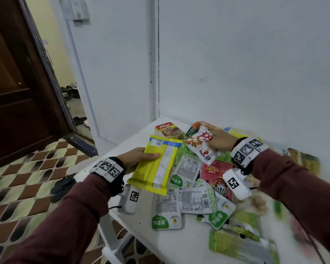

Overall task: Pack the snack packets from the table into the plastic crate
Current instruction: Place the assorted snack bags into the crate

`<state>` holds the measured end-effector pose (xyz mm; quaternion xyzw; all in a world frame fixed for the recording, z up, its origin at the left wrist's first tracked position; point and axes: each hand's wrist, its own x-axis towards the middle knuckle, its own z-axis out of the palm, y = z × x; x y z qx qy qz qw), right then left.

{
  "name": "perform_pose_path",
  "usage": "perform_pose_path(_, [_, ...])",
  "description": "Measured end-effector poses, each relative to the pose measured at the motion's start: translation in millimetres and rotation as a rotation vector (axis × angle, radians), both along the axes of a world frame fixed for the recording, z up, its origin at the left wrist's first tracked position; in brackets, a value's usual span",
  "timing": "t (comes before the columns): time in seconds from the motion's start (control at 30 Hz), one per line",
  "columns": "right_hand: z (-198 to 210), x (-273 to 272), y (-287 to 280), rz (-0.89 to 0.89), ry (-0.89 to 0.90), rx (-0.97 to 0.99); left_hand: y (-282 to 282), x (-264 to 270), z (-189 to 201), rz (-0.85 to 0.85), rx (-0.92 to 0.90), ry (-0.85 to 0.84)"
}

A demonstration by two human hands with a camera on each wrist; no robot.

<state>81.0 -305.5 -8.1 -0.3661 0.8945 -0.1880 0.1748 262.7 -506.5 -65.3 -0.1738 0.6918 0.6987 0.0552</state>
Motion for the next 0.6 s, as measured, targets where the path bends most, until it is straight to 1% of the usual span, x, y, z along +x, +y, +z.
perform_pose_path(0.07, [-2, 7, 4, 0.006, -0.046, 0.047, 5, -5, -2, -0.116, -0.017, -0.069])
perform_pose_path(0.1, [-4, 8, 5, 0.017, -0.051, 0.075, 10, -6, -1, -0.182, -0.058, -0.117])
perform_pose_path(0.13, [-7, 9, 3, 0.022, -0.062, 0.118, 16, -6, -1, -0.259, -0.129, -0.172])
perform_pose_path(0.23, [-19, 11, -9, 0.060, -0.074, 0.191, 28, -9, -4, -0.521, -0.458, -0.321])
perform_pose_path(0.27, [-25, 10, -15, 0.063, -0.043, 0.243, 30, -11, -5, -0.567, -0.507, -0.355])
perform_pose_path(0.33, [-33, 13, -25, 0.081, 0.033, 0.354, 31, -14, -6, -0.608, -0.560, -0.387])
perform_pose_path(0.4, [-40, 17, -34, 0.082, 0.080, 0.434, 35, -12, -3, -0.692, -0.628, -0.378])
perform_pose_path(0.47, [-45, 15, -40, 0.055, 0.092, 0.427, 35, -11, -5, -0.754, -0.642, -0.358])
perform_pose_path(0.6, [-50, 14, -41, 0.007, 0.081, 0.369, 34, -16, -9, -0.768, -0.657, -0.369])
